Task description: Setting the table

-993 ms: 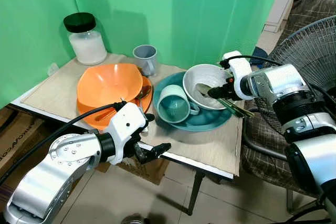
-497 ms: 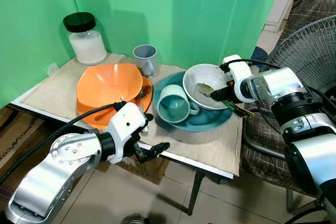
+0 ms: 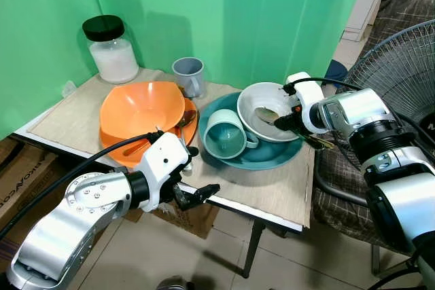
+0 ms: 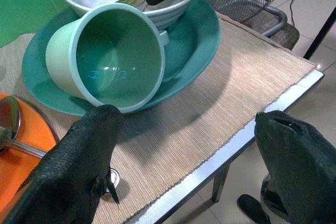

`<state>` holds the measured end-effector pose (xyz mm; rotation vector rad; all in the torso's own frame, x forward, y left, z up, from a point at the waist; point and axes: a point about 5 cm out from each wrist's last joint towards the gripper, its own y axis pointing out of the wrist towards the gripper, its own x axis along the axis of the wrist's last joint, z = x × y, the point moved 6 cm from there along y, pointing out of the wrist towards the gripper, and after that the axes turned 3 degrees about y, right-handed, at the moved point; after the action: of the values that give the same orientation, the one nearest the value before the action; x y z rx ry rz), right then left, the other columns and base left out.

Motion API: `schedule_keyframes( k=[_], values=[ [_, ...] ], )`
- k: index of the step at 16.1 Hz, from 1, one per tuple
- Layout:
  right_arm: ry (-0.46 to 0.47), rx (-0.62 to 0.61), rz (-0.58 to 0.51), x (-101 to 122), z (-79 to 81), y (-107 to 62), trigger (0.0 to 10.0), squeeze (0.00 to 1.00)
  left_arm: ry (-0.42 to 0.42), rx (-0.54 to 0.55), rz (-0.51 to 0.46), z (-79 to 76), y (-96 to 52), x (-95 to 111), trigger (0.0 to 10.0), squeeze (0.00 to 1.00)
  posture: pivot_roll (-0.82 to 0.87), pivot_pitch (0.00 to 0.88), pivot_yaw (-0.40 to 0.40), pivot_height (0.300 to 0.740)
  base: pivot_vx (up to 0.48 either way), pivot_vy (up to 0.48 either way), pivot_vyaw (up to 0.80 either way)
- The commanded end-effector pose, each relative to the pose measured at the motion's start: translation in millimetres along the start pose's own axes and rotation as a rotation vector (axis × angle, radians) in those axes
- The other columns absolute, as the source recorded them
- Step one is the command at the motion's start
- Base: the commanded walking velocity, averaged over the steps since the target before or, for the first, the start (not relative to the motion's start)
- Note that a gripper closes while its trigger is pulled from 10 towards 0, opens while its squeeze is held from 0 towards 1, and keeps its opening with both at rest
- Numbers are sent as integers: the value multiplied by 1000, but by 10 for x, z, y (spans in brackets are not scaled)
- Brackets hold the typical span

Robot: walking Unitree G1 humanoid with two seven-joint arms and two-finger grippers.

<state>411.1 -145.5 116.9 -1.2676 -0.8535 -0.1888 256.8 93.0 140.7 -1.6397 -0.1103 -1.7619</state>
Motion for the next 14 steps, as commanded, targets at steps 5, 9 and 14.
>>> schedule_keyframes(
  k=[5, 9, 14],
  values=[
    [-26, 3, -27, 142, 16, -56, 0, 0, 19, -2, 1, 9, -2, 15, 10000, 0, 34, 0, 11, 740, 0, 0, 0],
    [-34, 16, -33, 158, 34, -64, 0, 0, 21, -4, -1, 14, 9, 20, 10000, 0, 32, 0, 12, 740, 0, 0, 0],
    [-36, 47, -79, 284, 78, -132, 0, 0, 28, 1, -3, 25, 13, 29, 10000, 0, 32, 0, 10, 740, 0, 0, 0]
  ],
)
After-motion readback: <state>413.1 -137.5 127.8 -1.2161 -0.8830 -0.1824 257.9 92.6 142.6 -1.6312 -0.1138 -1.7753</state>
